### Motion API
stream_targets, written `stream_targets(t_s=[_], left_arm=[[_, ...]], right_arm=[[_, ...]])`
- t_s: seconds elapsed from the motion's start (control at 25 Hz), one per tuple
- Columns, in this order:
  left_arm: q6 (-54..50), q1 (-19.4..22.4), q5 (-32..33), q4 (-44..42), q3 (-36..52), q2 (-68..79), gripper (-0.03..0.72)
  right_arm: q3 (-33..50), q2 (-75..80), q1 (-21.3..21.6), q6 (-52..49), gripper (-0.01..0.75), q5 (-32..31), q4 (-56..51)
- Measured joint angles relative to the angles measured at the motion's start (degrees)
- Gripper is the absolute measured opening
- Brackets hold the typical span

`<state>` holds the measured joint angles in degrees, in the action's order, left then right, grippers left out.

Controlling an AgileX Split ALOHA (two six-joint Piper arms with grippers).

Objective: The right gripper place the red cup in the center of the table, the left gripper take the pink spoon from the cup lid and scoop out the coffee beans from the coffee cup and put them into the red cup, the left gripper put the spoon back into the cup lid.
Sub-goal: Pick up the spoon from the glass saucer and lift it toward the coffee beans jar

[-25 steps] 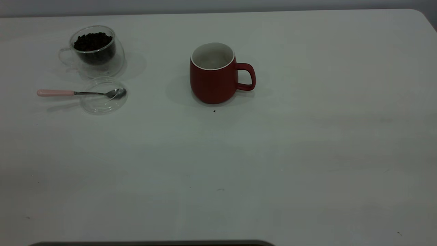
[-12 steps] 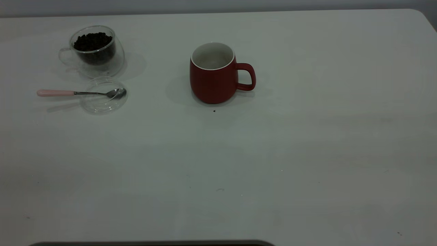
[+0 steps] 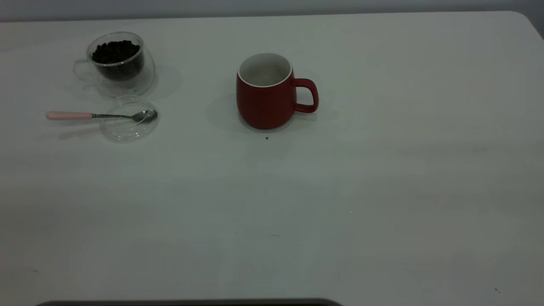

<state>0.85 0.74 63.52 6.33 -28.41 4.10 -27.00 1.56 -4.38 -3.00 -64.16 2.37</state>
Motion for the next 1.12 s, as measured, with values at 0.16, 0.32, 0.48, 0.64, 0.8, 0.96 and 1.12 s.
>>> stream_targets(t_s=[0.16, 0.32, 0.48, 0.64, 0.8, 0.96, 1.12], left_arm=[[-0.85, 0.0, -8.44, -0.04, -1.63, 13.1, 0.451], [-3.2, 0.0, -20.17, -0.15, -4.14, 29.38, 0.439], [-5.94, 0.21, -30.52, -0.23, -8.07, 45.66, 0.431], [-6.51, 5.42, -36.58, -0.06, -13.83, 62.18, 0.429], [-6.09, 13.93, -37.22, 1.7, -21.3, 79.23, 0.427], [-1.24, 21.43, -33.43, 5.78, -28.68, 94.92, 0.426], [11.04, 26.45, -25.01, 12.03, -36.16, 107.8, 0.426]], right_arm=[[0.0, 0.0, 0.0, 0.0, 0.487, 0.0, 0.0], [0.0, 0.0, 0.0, 0.0, 0.487, 0.0, 0.0], [0.0, 0.0, 0.0, 0.0, 0.487, 0.0, 0.0], [0.0, 0.0, 0.0, 0.0, 0.487, 0.0, 0.0], [0.0, 0.0, 0.0, 0.0, 0.487, 0.0, 0.0], [0.0, 0.0, 0.0, 0.0, 0.487, 0.0, 0.0], [0.0, 0.0, 0.0, 0.0, 0.487, 0.0, 0.0]])
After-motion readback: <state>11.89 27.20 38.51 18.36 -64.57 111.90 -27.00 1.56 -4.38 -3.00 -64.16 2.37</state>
